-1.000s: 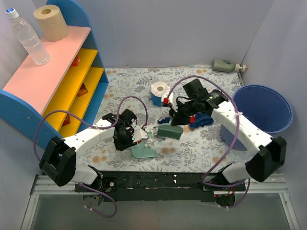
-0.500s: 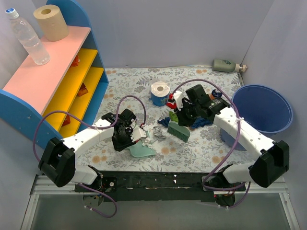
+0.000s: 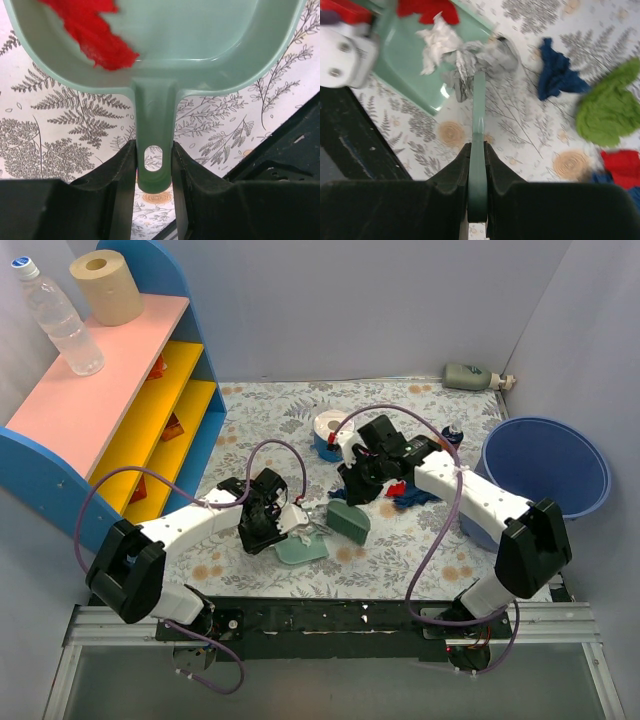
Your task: Sweep away the paper scraps from the table
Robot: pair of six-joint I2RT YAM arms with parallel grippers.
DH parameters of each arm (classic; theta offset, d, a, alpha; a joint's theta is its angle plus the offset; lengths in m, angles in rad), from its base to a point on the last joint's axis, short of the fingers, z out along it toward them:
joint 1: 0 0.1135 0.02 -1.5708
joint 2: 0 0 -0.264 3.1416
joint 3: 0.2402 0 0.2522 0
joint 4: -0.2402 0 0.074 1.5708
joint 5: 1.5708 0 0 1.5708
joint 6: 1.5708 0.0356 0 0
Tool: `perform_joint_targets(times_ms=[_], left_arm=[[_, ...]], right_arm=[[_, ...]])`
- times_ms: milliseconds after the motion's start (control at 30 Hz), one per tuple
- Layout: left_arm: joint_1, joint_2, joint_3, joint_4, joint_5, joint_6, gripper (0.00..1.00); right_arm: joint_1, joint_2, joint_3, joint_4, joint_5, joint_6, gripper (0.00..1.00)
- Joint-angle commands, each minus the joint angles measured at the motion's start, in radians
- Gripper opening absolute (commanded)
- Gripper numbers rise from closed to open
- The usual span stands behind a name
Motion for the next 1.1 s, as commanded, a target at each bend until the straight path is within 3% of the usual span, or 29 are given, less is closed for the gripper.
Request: perform_joint_targets(times_ms=[0,267,300,400,433,600,700,867,1067], left_arm=[[-0.005,0.034,0.023,0.055,0.015,0.012,0.0],[-0.003,0.062,0.062,0.029,0.038,-0.022,0.0],[-0.003,0.056,0.06,0.025,0.041,-0.024,0.18],[-0.003,0.007,0.049,0.028,0.045,-0.037,0.39],[-0.003,-0.01,0.034,0.029,0.044,-0.04,0.51],[0.003,-0.133,-0.024,0.087,0.056,-0.066,0.7],[0.004,-0.185,-0.086,0.137,0.055,-0.053,0.73],[0.006,-0.188,-0.162,0.177,0.056,-0.017,0.71],[0.006,-0.177,-0.204,0.267,0.024,-0.014,0.57]], right_arm=[[0.044,0.043,0.108,0.017,-0.163,0.034,0.01],[0.041,-0.026,0.117,-0.041,-0.101,-0.017,0.01],[0.041,-0.044,0.111,-0.046,-0.096,-0.029,0.01],[0.033,-0.109,0.071,-0.07,-0.062,-0.04,0.01],[0.03,-0.135,0.064,-0.077,-0.049,-0.055,0.01],[-0.028,-0.172,0.054,-0.103,-0.033,-0.078,0.01],[-0.079,-0.174,0.059,-0.094,-0.038,-0.07,0.01],[-0.128,-0.154,0.082,-0.092,-0.038,-0.072,0.01],[-0.129,-0.143,0.084,-0.084,-0.047,-0.069,0.01]])
